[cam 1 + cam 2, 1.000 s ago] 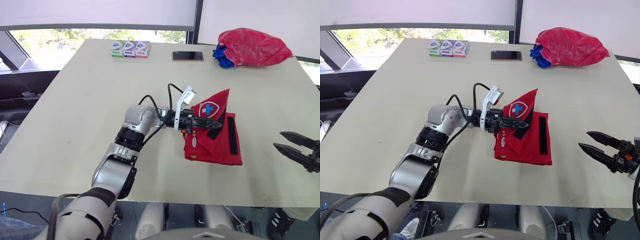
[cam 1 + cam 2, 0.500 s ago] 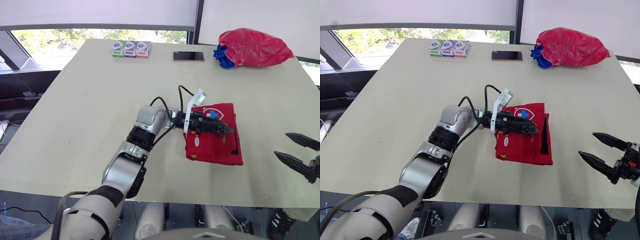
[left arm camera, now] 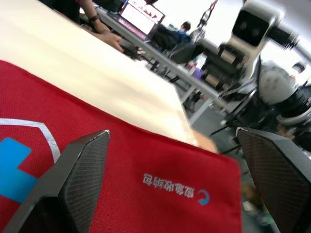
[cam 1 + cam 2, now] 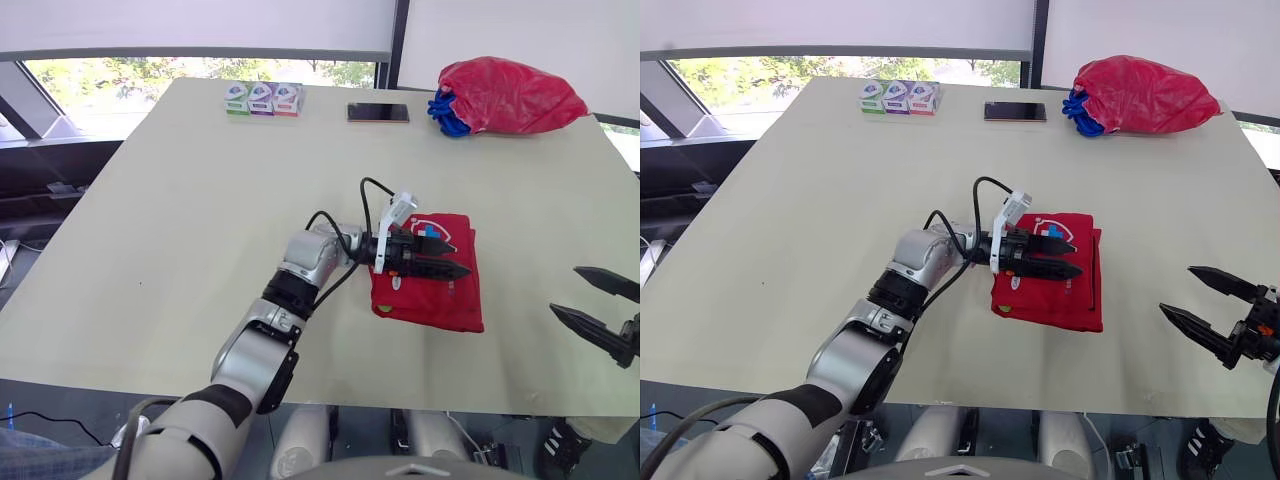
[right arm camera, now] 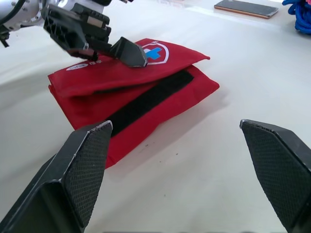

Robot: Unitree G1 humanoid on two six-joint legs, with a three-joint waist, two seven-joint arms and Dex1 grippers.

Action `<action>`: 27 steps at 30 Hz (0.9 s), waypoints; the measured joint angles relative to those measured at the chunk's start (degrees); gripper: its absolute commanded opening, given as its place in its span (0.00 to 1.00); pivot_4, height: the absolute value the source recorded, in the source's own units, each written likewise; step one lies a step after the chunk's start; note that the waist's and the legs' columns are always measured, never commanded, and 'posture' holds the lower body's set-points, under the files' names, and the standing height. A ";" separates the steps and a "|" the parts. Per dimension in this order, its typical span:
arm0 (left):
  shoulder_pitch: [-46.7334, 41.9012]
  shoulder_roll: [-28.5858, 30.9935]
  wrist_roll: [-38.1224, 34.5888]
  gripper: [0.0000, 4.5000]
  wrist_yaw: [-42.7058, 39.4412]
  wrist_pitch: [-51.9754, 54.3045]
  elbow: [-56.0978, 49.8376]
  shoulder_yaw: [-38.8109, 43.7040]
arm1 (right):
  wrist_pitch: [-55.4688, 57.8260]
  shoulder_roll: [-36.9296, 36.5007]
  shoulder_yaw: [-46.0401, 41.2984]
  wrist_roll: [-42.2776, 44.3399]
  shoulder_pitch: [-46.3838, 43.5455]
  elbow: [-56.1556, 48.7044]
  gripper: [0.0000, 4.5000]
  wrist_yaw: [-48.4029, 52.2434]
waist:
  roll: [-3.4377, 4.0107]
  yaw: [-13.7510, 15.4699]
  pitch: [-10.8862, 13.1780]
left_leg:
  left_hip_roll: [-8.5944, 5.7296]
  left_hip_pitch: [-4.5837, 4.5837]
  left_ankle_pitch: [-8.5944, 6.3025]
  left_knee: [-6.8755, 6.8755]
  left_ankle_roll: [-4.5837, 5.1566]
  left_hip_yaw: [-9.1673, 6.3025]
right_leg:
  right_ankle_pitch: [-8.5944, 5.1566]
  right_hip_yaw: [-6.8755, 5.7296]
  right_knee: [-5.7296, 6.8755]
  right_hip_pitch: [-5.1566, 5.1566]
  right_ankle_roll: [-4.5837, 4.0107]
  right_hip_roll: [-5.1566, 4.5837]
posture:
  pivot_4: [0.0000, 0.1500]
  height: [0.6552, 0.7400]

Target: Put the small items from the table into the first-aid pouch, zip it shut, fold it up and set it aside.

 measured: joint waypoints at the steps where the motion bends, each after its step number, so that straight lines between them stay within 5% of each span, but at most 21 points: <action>1: 0.28 -0.39 0.82 0.73 0.35 -1.10 0.01 -0.30 | -0.11 0.00 0.07 -0.18 0.00 0.02 1.00 0.11 | 0.00 0.02 0.00 | -0.01 -0.01 0.00 0.00 0.00 0.00 | 0.00 0.00 -0.01 0.00 0.00 0.00 | 1.00 1.00; 2: 0.55 -0.70 1.45 0.73 0.66 -2.05 0.06 -0.60 | -0.18 0.00 0.12 -0.37 0.02 0.07 1.00 0.18 | 0.00 0.02 0.00 | -0.01 -0.01 0.00 0.00 0.00 0.00 | 0.00 0.00 -0.01 0.00 0.00 0.00 | 1.00 1.00; 6: 1.71 -1.67 7.22 0.28 2.18 -11.01 0.56 -3.85 | -0.34 0.00 0.21 -0.85 0.23 0.51 1.00 0.22 | 0.01 0.01 -0.01 | -0.01 0.00 0.00 0.00 0.00 0.01 | 0.00 0.01 -0.01 0.00 0.00 0.00 | 1.00 1.00; 10: 2.58 -1.75 11.45 0.01 2.49 -18.21 0.59 -6.71 | -0.87 0.01 0.21 -1.12 0.28 0.62 1.00 0.21 | 0.10 0.01 -0.06 | -0.01 0.01 0.00 0.00 0.00 0.01 | 0.00 0.02 -0.01 0.01 0.00 -0.01 | 1.00 1.00; 27: 1.40 -0.82 25.51 0.01 -3.73 -37.86 6.36 -17.84 | -2.70 0.47 1.44 -1.86 1.15 0.85 1.00 0.67 | 0.36 -0.04 -0.30 | 0.00 0.23 -0.06 -0.01 0.10 0.04 | -0.03 0.02 -0.05 0.23 0.02 0.03 | 1.00 1.00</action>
